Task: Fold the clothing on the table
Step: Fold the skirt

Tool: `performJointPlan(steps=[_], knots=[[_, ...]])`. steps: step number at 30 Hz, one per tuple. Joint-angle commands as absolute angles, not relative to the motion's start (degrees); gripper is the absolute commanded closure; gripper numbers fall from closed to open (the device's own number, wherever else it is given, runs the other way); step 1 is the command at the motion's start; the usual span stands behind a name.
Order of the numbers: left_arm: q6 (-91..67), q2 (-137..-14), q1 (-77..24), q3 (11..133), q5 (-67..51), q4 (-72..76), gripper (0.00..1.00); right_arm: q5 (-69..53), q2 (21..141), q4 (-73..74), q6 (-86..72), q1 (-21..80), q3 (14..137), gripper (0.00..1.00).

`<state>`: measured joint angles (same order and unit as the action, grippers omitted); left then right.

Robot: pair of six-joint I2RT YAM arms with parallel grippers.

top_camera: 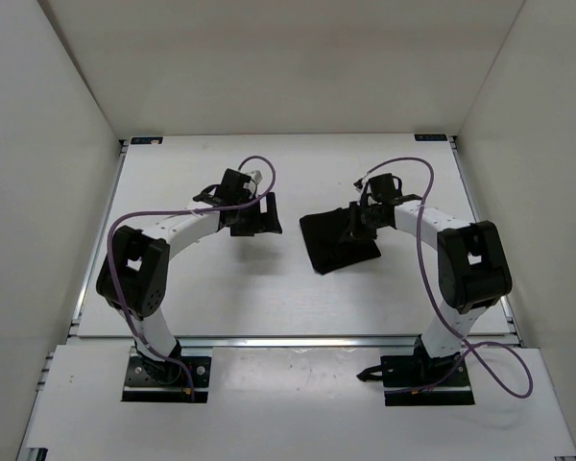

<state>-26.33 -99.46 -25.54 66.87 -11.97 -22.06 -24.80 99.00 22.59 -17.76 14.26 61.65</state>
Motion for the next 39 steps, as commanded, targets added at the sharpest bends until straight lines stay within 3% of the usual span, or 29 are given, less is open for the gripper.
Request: performJointPlan(steps=[1,12,19,39], knots=[[-25.4,-95.6,-24.3,65.7,-13.7,-21.4,0.02,-26.5,99.5,21.1,-17.9,14.4,63.9,1.0],[-25.6,-94.2,-21.7,62.6,-16.8,-17.6,0.02,-35.9,102.3,23.0,-13.7,18.2,83.0,1.0],[-23.5,-94.0,-19.9,63.8,-17.8,-19.2,0.01,-34.4,106.7,27.9,-12.0,19.9,90.0,1.0],[-24.2,-98.2,-21.4,67.1,-20.0,-19.4,0.01,-34.6,94.3,25.4,-9.3,9.2,72.1,1.0]])
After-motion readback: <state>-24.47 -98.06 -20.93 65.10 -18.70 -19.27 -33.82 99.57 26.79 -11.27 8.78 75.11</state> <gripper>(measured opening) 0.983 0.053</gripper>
